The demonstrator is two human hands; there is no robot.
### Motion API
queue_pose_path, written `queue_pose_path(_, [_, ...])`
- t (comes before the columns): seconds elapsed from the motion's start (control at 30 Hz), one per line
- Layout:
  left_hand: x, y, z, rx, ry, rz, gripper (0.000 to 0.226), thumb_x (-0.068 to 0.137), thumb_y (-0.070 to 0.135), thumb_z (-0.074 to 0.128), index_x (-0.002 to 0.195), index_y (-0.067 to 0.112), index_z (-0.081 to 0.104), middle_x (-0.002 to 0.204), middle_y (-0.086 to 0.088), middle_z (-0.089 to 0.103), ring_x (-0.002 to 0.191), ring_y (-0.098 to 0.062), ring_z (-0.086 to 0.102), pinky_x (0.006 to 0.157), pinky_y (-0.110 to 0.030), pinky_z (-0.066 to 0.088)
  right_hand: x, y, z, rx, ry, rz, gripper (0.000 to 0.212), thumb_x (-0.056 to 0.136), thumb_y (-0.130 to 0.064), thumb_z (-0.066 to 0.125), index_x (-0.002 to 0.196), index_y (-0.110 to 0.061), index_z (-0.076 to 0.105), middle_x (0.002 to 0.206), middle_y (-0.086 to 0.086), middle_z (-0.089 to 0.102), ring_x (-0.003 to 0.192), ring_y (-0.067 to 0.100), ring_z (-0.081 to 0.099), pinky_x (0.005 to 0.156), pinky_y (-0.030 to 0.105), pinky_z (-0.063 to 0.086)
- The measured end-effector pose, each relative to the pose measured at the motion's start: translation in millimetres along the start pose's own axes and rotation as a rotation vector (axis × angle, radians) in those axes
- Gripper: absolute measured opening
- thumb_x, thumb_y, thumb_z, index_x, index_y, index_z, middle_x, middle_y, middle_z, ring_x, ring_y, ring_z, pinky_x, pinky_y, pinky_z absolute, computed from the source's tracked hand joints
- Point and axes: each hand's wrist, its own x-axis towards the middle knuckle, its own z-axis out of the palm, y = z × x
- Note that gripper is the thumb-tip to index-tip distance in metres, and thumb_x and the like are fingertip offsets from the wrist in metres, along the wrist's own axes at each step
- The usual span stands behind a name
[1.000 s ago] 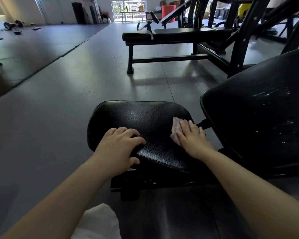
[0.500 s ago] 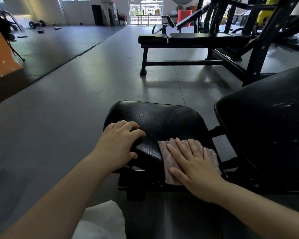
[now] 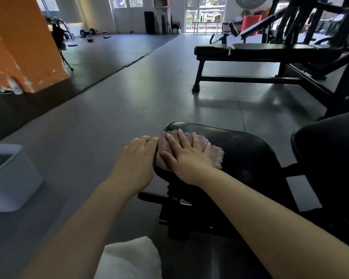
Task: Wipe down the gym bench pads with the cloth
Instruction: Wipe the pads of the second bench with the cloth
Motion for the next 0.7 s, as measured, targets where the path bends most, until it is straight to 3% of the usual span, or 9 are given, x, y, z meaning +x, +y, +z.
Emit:
queue_pose_path(0.13, [-2,3,4,-0.108,0.175,-0.058,0.057,0.075,-0.009,0.048,0.131,0.002,0.047,0.133,-0.018,0.045,0.117,-0.038,0.043,0.096,-0.043,0.035,-9,10,-13,0.244,0.040,-0.074,0.059,0.098,-0.052,0.033,0.150,-0.039,0.009,0.160,-0.007,-0.005,0.146,0.022,-0.009,0.115,0.049,-0.008])
queue_pose_path(0.23, [-4,11,5,-0.183,0.236,-0.041,0.058,0.079,-0.009,0.049,0.135,0.005,0.044,0.139,-0.018,0.038,0.125,-0.037,0.038,0.101,-0.046,0.035,-50,47,-11,0.464,0.271,-0.036,0.049,0.095,-0.032,0.052,0.142,-0.025,0.041,0.154,-0.006,0.027,0.141,0.017,0.023,0.117,0.042,0.016])
queue_pose_path(0.3, [-1,18,9,-0.148,0.292,0.046,0.054,0.079,-0.006,0.048,0.131,0.006,0.049,0.138,-0.020,0.042,0.122,-0.040,0.044,0.098,-0.050,0.039,-84,79,0,0.400,0.408,0.056,0.036,0.091,-0.024,0.059,0.128,-0.020,0.059,0.139,-0.006,0.047,0.129,0.015,0.040,0.110,0.035,0.031])
queue_pose_path(0.37, [7,23,13,-0.083,0.310,0.127,0.047,0.080,0.003,0.047,0.126,0.008,0.054,0.136,-0.020,0.046,0.120,-0.042,0.047,0.097,-0.050,0.040,-112,103,15,0.309,0.495,0.158,0.026,0.088,-0.019,0.063,0.114,-0.018,0.068,0.123,-0.004,0.058,0.117,0.017,0.049,0.100,0.029,0.035])
queue_pose_path(0.43, [17,33,14,-0.024,0.193,0.146,0.043,0.090,0.015,0.043,0.133,0.016,0.049,0.146,-0.018,0.035,0.132,-0.040,0.034,0.107,-0.050,0.030,-128,118,27,0.245,0.558,0.206,0.020,0.085,-0.015,0.067,0.105,-0.017,0.072,0.112,-0.002,0.064,0.108,0.022,0.056,0.093,0.033,0.037])
queue_pose_path(0.5, [27,42,19,0.151,-0.067,0.158,0.049,0.099,0.036,0.034,0.147,0.029,0.026,0.157,-0.012,0.008,0.143,-0.034,0.008,0.116,-0.049,0.012,-133,126,35,0.195,0.577,0.200,0.022,0.084,-0.013,0.068,0.105,-0.019,0.072,0.108,-0.001,0.065,0.105,0.023,0.058,0.090,0.036,0.037])
queue_pose_path(0.57, [34,53,27,0.326,-0.304,0.211,0.055,0.098,0.052,0.021,0.149,0.040,0.003,0.158,-0.003,-0.013,0.144,-0.032,-0.012,0.115,-0.054,-0.004,-132,129,39,0.185,0.588,0.189,0.023,0.084,-0.014,0.067,0.106,-0.020,0.071,0.108,-0.002,0.066,0.104,0.024,0.057,0.089,0.038,0.040])
queue_pose_path(0.7, [63,56,32,0.338,-0.440,0.207,0.054,0.095,0.061,0.014,0.145,0.049,-0.004,0.157,0.003,-0.015,0.143,-0.031,-0.016,0.110,-0.059,-0.008,-130,131,44,0.189,0.650,0.183,0.021,0.085,-0.015,0.066,0.104,-0.022,0.072,0.106,-0.003,0.066,0.100,0.024,0.059,0.085,0.036,0.040])
